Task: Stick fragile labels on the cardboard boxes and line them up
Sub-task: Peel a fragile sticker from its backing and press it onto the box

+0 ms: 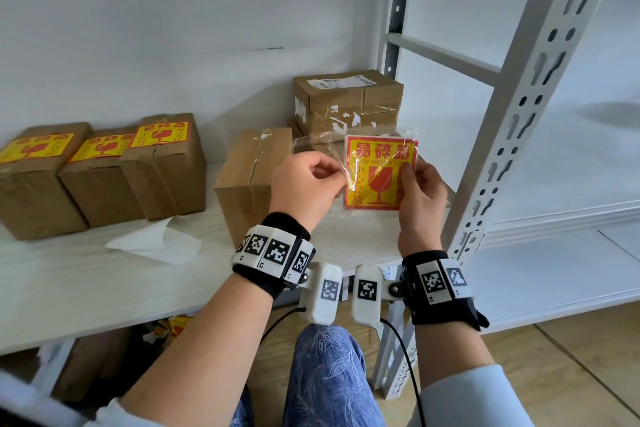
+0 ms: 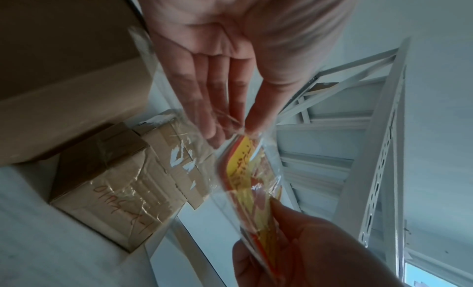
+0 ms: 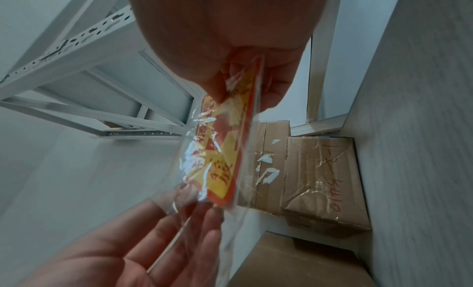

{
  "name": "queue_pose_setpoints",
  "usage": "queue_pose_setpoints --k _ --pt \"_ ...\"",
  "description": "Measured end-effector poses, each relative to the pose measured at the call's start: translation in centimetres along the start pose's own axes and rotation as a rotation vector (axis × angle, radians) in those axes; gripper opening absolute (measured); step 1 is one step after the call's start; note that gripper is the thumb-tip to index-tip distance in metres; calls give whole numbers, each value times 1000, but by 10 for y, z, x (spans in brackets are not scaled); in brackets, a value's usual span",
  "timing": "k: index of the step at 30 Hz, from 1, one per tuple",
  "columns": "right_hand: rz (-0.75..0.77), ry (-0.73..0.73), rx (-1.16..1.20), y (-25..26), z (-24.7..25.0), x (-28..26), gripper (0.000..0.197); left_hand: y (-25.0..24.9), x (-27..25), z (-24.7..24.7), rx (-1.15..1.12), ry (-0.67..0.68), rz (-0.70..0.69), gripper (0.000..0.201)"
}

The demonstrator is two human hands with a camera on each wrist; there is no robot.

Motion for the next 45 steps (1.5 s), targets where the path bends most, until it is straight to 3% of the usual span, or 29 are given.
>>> queue_pose_setpoints --k 10,14,18,21,26,28,30,33,35,38,42,45 --pt "26 63 23 -2 -6 1 18 17 12 -6 112 5 18 25" --pt "-23 -26 3 -18 2 8 23 15 14 -3 165 18 -19 17" --pt "-108 -199 -110 -36 24 18 30 -7 12 24 335 -141 -141 7" --pt "-170 -238 -324 -44 31 18 12 -20 11 45 355 -246 -209 6" --pt "-259 -39 -661 -60 16 8 55 -21 14 63 200 -304 -232 7" --pt "-213 3 -851 -62 9 5 65 -22 13 67 209 -329 -251 9" --pt "-66 -22 -972 -52 1 2 65 -17 12 70 168 -337 -245 9" --pt "239 -16 -808 -14 -20 -1 38 -8 12 72 126 -313 -215 9" --pt "177 121 -488 2 -37 1 27 -5 12 72 131 -285 -210 9" --pt "54 266 -170 22 -55 -2 31 -5 11 75 136 -254 -211 12" --pt "70 296 -169 37 -68 -10 22 -6 8 84 186 -262 -204 15" --pt "81 286 -156 37 -72 -15 21 -11 4 91 350 -297 -189 27"
Point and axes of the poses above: each hand's wrist, its own x-axis towards the middle knuckle, its own z-axis out of the back of the hand, y = z × x, the point moved 8 cm from there along x, towards the middle knuckle, and after that the axes turned 3 degrees about -z, right-handed, at the moved point
